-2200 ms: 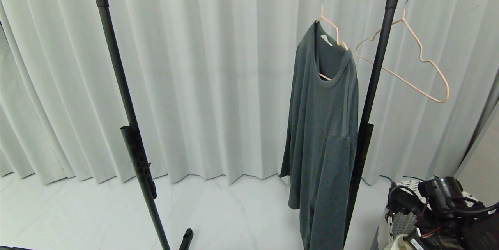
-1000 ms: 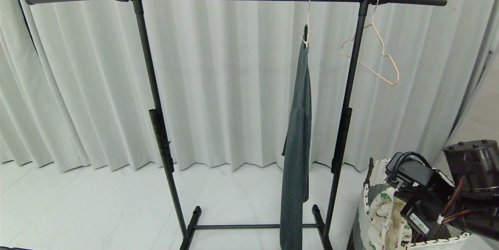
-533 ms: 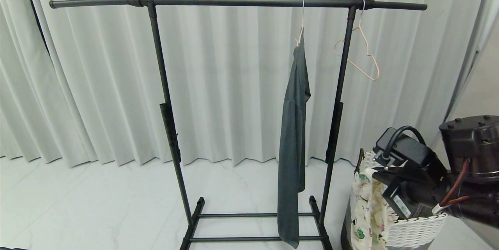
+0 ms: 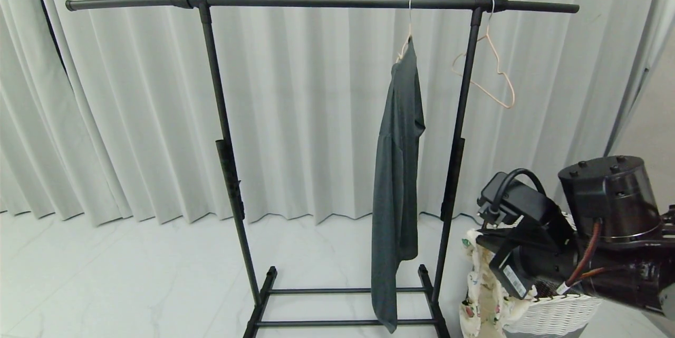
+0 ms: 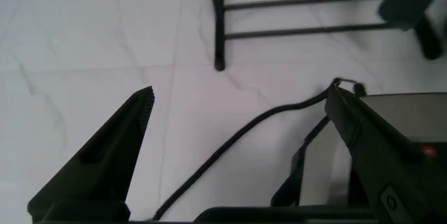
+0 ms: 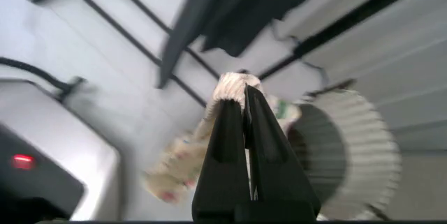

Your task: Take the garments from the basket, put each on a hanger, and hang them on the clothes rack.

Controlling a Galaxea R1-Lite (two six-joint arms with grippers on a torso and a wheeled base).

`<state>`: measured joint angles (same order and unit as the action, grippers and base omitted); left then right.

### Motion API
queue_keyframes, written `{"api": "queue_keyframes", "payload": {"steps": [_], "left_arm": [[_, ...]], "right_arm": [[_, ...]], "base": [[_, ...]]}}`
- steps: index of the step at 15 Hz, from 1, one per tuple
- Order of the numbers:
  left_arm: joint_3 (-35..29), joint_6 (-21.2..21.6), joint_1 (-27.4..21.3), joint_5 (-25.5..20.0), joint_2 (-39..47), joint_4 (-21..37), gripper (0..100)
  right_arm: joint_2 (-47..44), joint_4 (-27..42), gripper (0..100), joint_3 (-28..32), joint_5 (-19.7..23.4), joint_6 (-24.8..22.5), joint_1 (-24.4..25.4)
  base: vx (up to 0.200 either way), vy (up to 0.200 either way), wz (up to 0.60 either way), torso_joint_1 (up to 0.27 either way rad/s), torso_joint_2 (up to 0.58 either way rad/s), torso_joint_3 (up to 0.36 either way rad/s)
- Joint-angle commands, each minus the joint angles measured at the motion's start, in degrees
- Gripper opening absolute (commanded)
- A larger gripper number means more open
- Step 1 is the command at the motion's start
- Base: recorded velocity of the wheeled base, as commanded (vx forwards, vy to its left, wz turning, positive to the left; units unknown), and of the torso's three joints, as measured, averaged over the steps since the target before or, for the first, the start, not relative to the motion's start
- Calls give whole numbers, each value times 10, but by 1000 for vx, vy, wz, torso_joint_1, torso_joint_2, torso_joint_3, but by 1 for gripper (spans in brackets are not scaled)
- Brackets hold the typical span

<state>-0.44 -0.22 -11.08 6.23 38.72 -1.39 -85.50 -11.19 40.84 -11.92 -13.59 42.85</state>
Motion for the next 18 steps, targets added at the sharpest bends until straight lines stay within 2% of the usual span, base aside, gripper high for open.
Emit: {"api": "queue_keyframes", "payload": {"steps": [1,4,6,8,11,12,14,18], "left_arm": [[-55,-1,-1,-52,-53,-3,100],[-182,2,-15,-116,33,-4,100],[-241,-2,-100,-123,80,-5,100],[-271,-6,-199,-122,124,-5,100],[-298,-15,-251,-122,205,-40,100],[-301,-43,-267,-122,249,-88,100],[-299,-87,-280,-121,294,-126,100],[-268,-97,-317,-122,267,-126,100]], "right_arm": [[-34,-11,0,30,1,40,40],[-69,-35,0,85,1,82,77],[-83,-35,0,134,1,101,98],[-97,-35,0,179,1,108,112],[-109,-35,0,229,4,108,124],[-114,-34,0,250,4,107,130],[-122,-33,0,275,3,107,144],[-158,-32,0,326,2,107,196]], "base": [[0,0,0,0,0,0],[0,0,0,0,0,0],[0,0,0,0,0,0],[0,0,0,0,0,0],[0,0,0,0,0,0],[0,0,0,0,0,0],[0,0,0,0,0,0],[0,0,0,0,0,0]]}}
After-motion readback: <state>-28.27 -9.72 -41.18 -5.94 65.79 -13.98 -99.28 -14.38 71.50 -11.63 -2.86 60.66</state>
